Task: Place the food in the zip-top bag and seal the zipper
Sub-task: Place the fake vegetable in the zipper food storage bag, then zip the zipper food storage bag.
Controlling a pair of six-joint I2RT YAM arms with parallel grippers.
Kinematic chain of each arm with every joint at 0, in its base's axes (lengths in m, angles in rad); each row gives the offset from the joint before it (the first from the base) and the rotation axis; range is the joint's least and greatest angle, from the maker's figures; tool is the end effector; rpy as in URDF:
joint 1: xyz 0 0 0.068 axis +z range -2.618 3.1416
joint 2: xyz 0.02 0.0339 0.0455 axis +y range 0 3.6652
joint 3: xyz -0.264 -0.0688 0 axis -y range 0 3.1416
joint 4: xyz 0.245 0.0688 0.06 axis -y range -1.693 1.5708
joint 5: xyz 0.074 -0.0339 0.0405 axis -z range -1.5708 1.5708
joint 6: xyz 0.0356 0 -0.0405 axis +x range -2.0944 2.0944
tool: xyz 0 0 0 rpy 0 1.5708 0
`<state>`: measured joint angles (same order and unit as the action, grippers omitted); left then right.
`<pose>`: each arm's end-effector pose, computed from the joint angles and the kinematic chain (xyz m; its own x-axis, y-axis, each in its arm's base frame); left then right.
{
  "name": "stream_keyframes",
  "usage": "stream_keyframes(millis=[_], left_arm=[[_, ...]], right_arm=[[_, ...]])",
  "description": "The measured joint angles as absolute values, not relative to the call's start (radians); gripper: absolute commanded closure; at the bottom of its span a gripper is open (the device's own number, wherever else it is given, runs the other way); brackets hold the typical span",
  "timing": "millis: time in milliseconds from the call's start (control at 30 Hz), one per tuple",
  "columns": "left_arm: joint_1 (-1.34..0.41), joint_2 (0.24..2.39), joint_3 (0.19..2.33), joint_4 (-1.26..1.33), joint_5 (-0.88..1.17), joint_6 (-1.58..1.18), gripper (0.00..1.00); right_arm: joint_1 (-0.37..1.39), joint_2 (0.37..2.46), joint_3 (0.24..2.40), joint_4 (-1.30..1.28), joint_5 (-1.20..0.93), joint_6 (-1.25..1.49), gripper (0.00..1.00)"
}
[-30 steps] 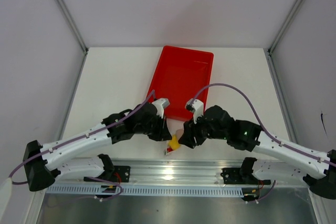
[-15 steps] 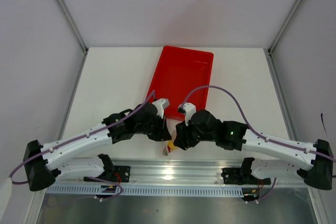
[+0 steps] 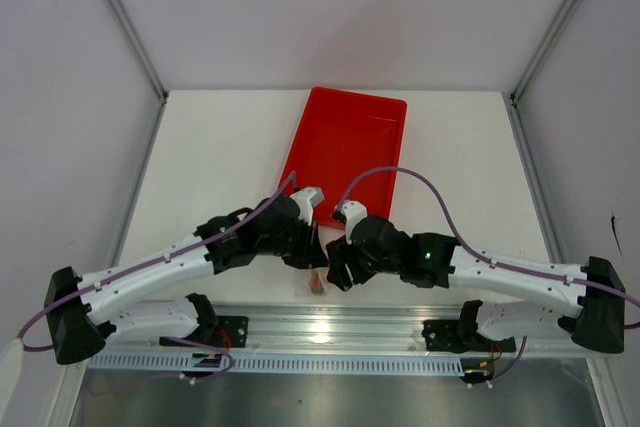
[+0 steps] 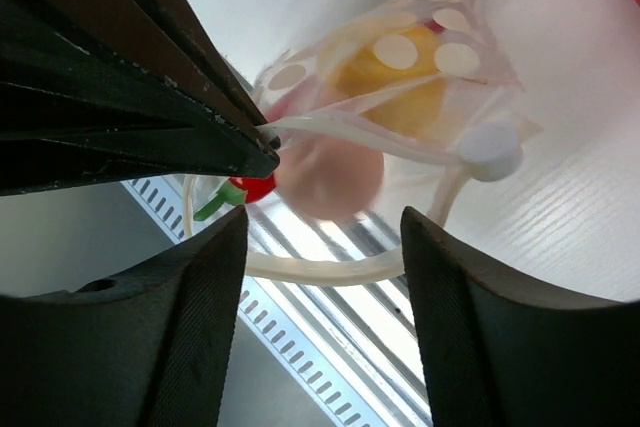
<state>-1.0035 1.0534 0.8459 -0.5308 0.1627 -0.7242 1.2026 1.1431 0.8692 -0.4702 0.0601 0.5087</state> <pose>0.1146 -0.1905 0.2777 -0.8649 0.1408 -0.4818 0.4320 0.6976 -0.5717 0.0895 0.2261 0.2710 -0.6588 -0.3568 -0.6624 -0.6807 0.6576 0.3228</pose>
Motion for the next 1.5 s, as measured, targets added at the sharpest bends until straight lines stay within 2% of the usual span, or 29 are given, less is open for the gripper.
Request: stream_keyframes(millis=[133, 400, 600, 800, 1000, 1133, 1300, 1500], left_arm=[[-1.003, 1.053, 0.846, -0.523, 0.163, -0.724, 0.99], [-1.003, 1.053, 0.846, -0.517, 0.167, -0.724, 0.99], [-1.004, 1.053, 0.847, -0.517, 0.199, -0.700, 0.99], [-1.004, 1.062, 0.864, -0.503, 0.330, -0.628, 0.99], [-1.004, 1.063, 0.868, -0.479, 0.534, -0.570, 0.99], [-1.004, 1.063, 0.885, -0.480, 0.651, -0.548, 0.99], [-1.004, 1.055, 0.924, -0.461, 0.778, -0.542, 1.00], [-0.998, 1.013, 0.944, -0.417, 0.891, -0.569, 0.99]], right_arm=[[1.212, 1.146, 0.878, -0.474, 0.073, 0.513, 0.27], [1.220, 1.091, 0.933, -0.536, 0.126, 0.518, 0.28], [1.218, 0.982, 0.999, -0.625, 0.198, 0.506, 0.32], [1.150, 0.872, 0.996, -0.723, 0.218, 0.450, 0.39], [1.021, 0.737, 0.930, -0.742, 0.027, 0.367, 0.48], [0.997, 0.736, 0.929, -0.733, -0.110, 0.338, 0.51], [0.994, 0.755, 0.929, -0.713, -0.241, 0.317, 0.52], [0.994, 0.655, 0.929, -0.657, -0.349, 0.317, 0.49]])
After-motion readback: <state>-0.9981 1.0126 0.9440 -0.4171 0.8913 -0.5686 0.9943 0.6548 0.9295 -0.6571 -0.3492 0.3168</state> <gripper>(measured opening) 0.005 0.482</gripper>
